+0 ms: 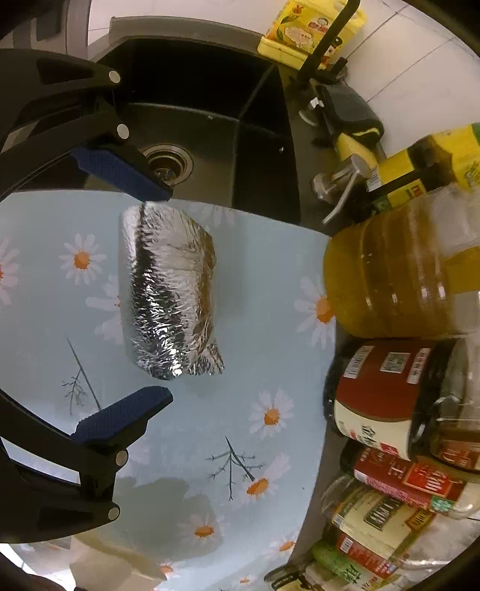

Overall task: Collect trash
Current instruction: 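Grasp the white tissue with the right tool while the left tool grasps the foil-wrapped roll, then carry the foil roll and white tissue down over the black bin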

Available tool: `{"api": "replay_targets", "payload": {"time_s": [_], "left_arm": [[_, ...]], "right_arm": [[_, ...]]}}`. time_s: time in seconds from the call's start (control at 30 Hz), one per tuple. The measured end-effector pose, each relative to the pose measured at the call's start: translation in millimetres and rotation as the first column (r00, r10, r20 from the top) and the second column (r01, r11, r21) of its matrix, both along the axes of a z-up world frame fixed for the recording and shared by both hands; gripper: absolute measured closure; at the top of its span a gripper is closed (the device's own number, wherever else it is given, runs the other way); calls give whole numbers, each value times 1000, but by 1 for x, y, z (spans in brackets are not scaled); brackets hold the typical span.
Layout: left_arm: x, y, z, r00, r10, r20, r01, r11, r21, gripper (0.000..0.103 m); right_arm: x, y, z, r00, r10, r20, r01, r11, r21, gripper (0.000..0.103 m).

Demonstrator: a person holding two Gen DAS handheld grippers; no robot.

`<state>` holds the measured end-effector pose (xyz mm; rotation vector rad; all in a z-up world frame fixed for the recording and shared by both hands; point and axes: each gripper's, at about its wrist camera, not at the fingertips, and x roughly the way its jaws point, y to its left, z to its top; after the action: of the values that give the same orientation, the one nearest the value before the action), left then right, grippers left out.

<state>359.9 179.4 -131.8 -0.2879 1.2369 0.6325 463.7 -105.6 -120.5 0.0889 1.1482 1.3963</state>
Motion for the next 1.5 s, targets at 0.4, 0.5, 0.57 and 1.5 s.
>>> {"api": "replay_targets", "payload": {"time_s": [0.4,0.5,0.57,1.5], "left_arm": [[-1,-1,6,997,13,76,-12,1000,-20,28],[-5,-9,13,995,9,100,-6,1000,-30,28],[-9,-18,18,994,-10,111,14,999,-35,28],[-150,-122,63,886,-261,383,319,943,-96,28]], "right_arm": [[7,0,-2,1000,8,17,-8,1000,-2,42],[6,-2,-1,1000,-4,14,4,1000,-8,42],[2,-2,2,1000,-11,27,11,1000,-15,42],[-159,-54,36,968,-224,115,237,964,-117,42]]}}
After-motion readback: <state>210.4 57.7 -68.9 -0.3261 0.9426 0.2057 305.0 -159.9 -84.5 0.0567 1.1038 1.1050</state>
